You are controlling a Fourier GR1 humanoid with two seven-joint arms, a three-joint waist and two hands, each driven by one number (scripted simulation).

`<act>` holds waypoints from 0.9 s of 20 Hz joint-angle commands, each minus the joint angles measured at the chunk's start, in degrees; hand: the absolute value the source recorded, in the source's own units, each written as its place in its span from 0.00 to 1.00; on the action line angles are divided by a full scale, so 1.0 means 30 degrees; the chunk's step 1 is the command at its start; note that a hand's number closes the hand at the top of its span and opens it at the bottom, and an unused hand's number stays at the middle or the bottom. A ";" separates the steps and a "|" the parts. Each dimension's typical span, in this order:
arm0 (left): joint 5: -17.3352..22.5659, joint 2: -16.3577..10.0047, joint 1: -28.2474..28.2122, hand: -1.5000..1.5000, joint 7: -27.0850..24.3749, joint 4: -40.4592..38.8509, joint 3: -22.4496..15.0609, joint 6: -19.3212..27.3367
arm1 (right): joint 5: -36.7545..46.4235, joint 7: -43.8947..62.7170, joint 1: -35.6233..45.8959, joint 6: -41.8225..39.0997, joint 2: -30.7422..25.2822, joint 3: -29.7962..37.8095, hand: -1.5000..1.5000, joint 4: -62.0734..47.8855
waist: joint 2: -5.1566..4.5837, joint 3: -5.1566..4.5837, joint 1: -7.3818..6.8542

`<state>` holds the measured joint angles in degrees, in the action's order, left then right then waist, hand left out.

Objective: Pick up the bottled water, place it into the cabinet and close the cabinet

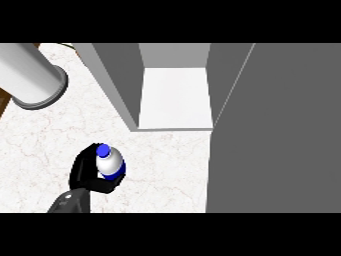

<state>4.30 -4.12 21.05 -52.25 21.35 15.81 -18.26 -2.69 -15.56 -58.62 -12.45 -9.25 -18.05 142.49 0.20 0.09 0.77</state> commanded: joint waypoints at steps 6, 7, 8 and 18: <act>0.2284 0.1337 -0.0183 1.00 0.0122 0.1907 -0.1628 0.0571 | -0.0880 0.0950 0.0088 0.0093 -0.0226 0.0595 0.00 0.1092 | 0.0012 -0.0023 -0.0169; 0.2440 0.1345 -0.1257 1.00 0.0050 0.1848 -0.2185 0.0270 | -0.0341 0.1679 0.0474 0.0476 0.0153 -0.0461 0.00 0.1596 | 0.0003 -0.0030 -0.0242; 0.3791 0.1351 -0.0134 1.00 0.0666 0.1803 -0.2653 0.0553 | -0.1594 0.0561 -0.0626 -0.0159 -0.0280 0.0494 0.00 0.1742 | 0.0077 -0.0023 0.0018; 0.8027 0.1371 -0.0360 1.00 0.5174 0.8397 -0.9289 0.6235 | -0.0571 0.0811 0.0272 0.0268 0.0093 -0.0095 0.00 0.0629 | 0.0131 -0.0010 -0.0080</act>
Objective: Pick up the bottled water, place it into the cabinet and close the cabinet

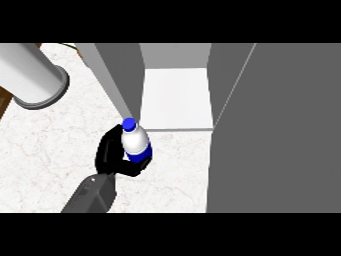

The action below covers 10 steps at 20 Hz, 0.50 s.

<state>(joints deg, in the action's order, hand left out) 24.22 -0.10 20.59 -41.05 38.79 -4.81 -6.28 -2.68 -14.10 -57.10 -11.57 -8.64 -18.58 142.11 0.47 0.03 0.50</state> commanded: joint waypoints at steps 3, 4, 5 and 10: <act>0.0455 0.0033 0.1146 1.00 0.1474 0.2881 -0.2970 0.4646 | -0.1036 0.0524 -0.0746 -0.0278 -0.0318 -0.0158 0.00 0.1749 | -0.0039 -0.0006 0.0170; 0.0462 0.0033 0.1269 1.00 0.2340 0.3821 -0.3315 0.5428 | -0.1917 -0.0238 -0.0034 -0.0591 -0.0441 0.1119 0.00 0.0352 | -0.0026 0.0016 0.0051; 0.0945 0.0033 0.2059 1.00 0.3032 0.4124 -0.3876 0.6167 | -0.1468 -0.0032 -0.0391 -0.0428 -0.0411 0.0916 0.00 0.1238 | -0.0034 0.0003 0.0196; 0.1852 0.0034 0.4541 1.00 0.5457 0.5095 -0.5444 0.9369 | -0.1625 0.1165 0.0492 0.0075 -0.0300 0.1421 0.00 0.1529 | -0.0155 -0.0009 0.0241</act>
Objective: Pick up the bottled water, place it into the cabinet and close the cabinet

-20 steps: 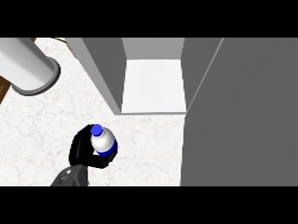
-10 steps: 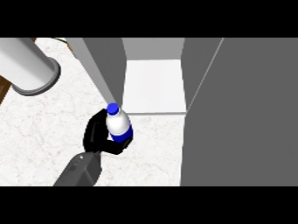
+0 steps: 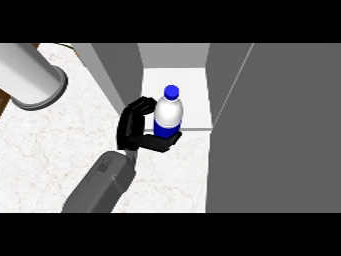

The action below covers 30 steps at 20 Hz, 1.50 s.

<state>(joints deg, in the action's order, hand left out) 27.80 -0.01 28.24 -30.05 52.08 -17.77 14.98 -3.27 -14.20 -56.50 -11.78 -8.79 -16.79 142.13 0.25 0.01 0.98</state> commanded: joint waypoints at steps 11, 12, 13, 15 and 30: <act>0.1688 0.0005 0.7690 1.00 0.2724 -0.4887 -0.1353 0.5637 | -0.2115 0.0542 0.0891 -0.0649 -0.0345 0.2069 0.00 0.0502 | -0.0259 -0.0007 0.0543; 0.2079 0.0005 0.7190 1.00 0.2318 -0.4912 -0.1601 0.6052 | -0.1907 -0.0819 -0.0383 -0.1307 -0.0232 0.1419 0.00 0.0231 | -0.0182 -0.0005 0.0772; 0.1764 0.0005 0.8069 1.00 0.1949 -0.6543 -0.0120 0.4853 | -0.2137 -0.0316 0.0841 -0.0990 -0.0159 0.1952 0.00 0.0106 | -0.0309 -0.0007 0.0588; 0.2167 0.0005 0.8945 1.00 0.2967 -0.6785 -0.1448 0.5714 | -0.2984 0.0034 0.0709 -0.1339 -0.0602 0.2833 0.00 0.0587 | -0.0280 0.0000 0.0739; 0.1296 -0.0605 1.1863 1.00 0.0696 -1.3634 0.1329 0.6824 | -0.2290 -0.0920 0.1042 -0.2039 0.0016 0.2551 0.00 -0.0663 | -0.0668 -0.0021 0.1343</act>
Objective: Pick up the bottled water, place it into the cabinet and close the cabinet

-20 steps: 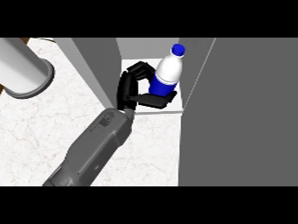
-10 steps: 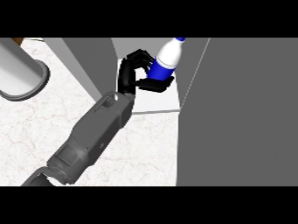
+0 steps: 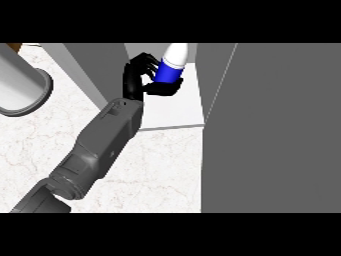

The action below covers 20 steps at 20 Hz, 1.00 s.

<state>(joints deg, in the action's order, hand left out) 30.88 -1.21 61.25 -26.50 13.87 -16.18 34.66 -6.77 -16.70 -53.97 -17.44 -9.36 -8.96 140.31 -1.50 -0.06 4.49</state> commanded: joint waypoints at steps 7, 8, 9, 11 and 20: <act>-0.1053 -0.0523 0.1505 0.00 -0.1539 -0.2528 -0.0018 0.1604 | -0.1715 0.0344 -0.0023 -0.0766 -0.0286 0.0320 0.00 0.0768 | -0.0191 -0.0004 0.0411; -0.1080 -0.0880 0.1650 0.00 -0.1438 -0.2730 0.0022 0.1500 | -0.1516 0.0143 -0.0423 -0.0674 -0.0106 0.0355 0.00 0.0724 | -0.0163 -0.0006 0.0529; -0.1322 -0.0488 0.1661 0.00 -0.1724 -0.2881 -0.0151 0.2157 | -0.1300 0.0127 -0.0344 -0.0772 -0.0168 0.0254 0.00 0.1028 | -0.0091 -0.0007 0.0377; -0.1419 -0.0885 0.2172 0.00 -0.1254 -0.3273 -0.0174 0.2030 | -0.1182 -0.0264 -0.0807 -0.0910 0.0133 -0.0256 0.00 0.0615 | -0.0132 -0.0005 0.0661; -0.0591 -0.0426 0.1918 0.00 -0.3217 -0.1992 0.0893 -0.1152 | -0.1429 -0.0075 -0.0355 -0.1353 -0.0118 0.0132 0.00 0.0070 | -0.0202 -0.0033 0.0432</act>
<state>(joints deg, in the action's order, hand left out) 27.80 -3.33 68.19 -32.24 5.72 -15.13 35.18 -8.29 -17.54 -54.06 -20.97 -9.71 -8.34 139.48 -2.20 -0.11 5.93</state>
